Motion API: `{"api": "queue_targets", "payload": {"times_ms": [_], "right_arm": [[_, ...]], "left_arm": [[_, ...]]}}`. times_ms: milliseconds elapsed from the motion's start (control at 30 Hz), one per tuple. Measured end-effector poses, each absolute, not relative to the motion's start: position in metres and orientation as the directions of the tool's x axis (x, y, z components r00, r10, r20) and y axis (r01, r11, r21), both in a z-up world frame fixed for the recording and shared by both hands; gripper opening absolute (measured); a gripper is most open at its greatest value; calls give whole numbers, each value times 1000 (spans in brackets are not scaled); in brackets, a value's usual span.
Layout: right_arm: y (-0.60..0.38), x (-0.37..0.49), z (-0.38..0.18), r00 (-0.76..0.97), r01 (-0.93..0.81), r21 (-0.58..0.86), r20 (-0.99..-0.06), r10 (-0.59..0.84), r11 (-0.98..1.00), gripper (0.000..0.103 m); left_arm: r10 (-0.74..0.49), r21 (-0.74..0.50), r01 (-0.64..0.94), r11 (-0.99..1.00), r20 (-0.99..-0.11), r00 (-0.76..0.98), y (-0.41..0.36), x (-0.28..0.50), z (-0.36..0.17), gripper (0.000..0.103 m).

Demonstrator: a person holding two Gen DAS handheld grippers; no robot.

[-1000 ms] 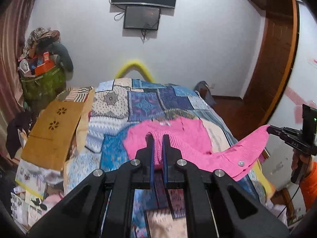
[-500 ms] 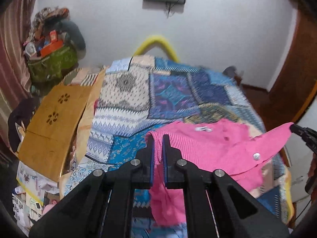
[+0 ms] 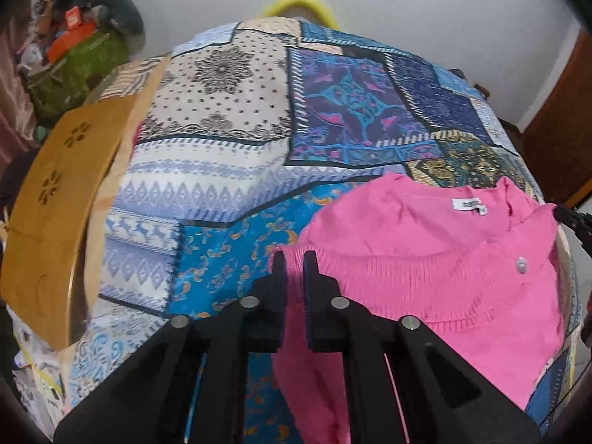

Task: Fold small clothes
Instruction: 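Lower the folded cardigan onto the quilt and open both grippers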

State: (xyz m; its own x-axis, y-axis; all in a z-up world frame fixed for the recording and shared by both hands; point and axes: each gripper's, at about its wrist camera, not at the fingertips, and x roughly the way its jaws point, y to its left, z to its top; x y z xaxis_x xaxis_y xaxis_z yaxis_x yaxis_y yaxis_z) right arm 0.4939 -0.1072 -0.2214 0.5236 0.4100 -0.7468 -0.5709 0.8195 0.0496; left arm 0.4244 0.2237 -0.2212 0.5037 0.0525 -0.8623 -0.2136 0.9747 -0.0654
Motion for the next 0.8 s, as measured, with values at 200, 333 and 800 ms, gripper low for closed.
{"api": "queue_targets", "payload": {"times_ms": [200, 333, 800], "right_arm": [[-109, 483, -202, 519, -610, 53, -727, 449, 790, 22], [-104, 463, -194, 485, -663, 64, -722, 493, 745, 30], [-75, 455, -254, 248, -743, 149, -844, 475, 652, 30]], "left_arm": [[60, -49, -178, 983, -827, 558, 213, 413, -192, 40], [26, -41, -108, 993, -832, 554, 193, 401, -182, 52], [17, 56, 67, 996, -880, 474, 128, 414, -224, 66]]}}
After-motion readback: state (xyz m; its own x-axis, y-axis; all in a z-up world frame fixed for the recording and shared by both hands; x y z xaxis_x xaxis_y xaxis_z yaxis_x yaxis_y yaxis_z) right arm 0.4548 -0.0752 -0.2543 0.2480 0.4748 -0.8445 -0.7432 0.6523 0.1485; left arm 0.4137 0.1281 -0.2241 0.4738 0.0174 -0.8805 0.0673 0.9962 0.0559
